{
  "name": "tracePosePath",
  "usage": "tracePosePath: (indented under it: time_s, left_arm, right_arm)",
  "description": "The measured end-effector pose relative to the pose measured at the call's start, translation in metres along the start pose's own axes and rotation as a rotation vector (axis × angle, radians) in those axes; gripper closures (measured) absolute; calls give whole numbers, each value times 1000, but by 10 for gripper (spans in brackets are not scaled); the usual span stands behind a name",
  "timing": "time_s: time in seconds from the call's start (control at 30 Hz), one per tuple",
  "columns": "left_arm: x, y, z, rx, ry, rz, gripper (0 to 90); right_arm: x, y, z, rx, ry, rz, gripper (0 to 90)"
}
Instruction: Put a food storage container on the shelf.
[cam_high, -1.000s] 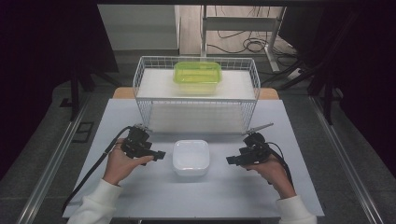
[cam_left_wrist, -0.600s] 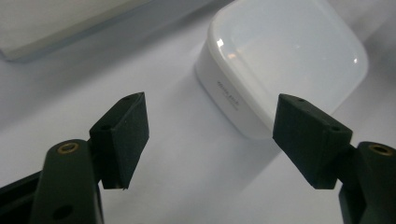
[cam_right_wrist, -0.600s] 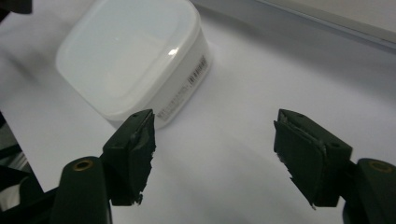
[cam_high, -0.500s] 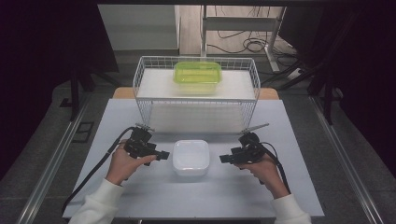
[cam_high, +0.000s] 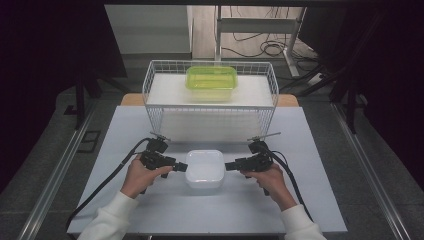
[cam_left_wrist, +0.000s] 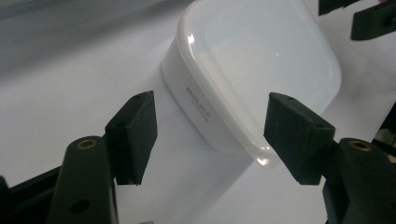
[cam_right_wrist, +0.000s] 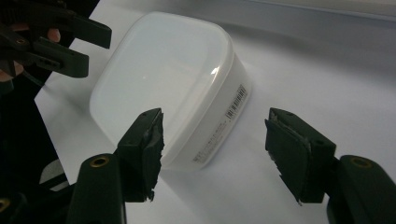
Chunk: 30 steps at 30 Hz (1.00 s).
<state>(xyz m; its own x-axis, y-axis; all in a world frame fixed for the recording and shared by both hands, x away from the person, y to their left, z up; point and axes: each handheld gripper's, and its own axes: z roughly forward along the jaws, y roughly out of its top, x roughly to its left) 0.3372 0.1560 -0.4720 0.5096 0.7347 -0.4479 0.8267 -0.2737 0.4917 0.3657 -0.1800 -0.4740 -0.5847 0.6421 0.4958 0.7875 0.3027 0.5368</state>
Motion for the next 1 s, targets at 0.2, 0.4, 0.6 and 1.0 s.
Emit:
tracePosePath:
  time_s: [0.2,0.4,0.6,1.0]
  left_arm:
    - [2,0,4,-7,-24,-20,359]
    - [4,0,7,-5,-53,-43,393]
    - [4,-1,12,2,-75,-63,430]
    - [12,-4,16,-7,-172,-139,622]
  right_arm:
    - [-3,-1,11,-4,51,49,430]
    - [-5,-1,17,-6,66,78,482]
    - [-7,-2,18,-22,101,109,523]
    - [-10,-4,23,-18,163,158,647]
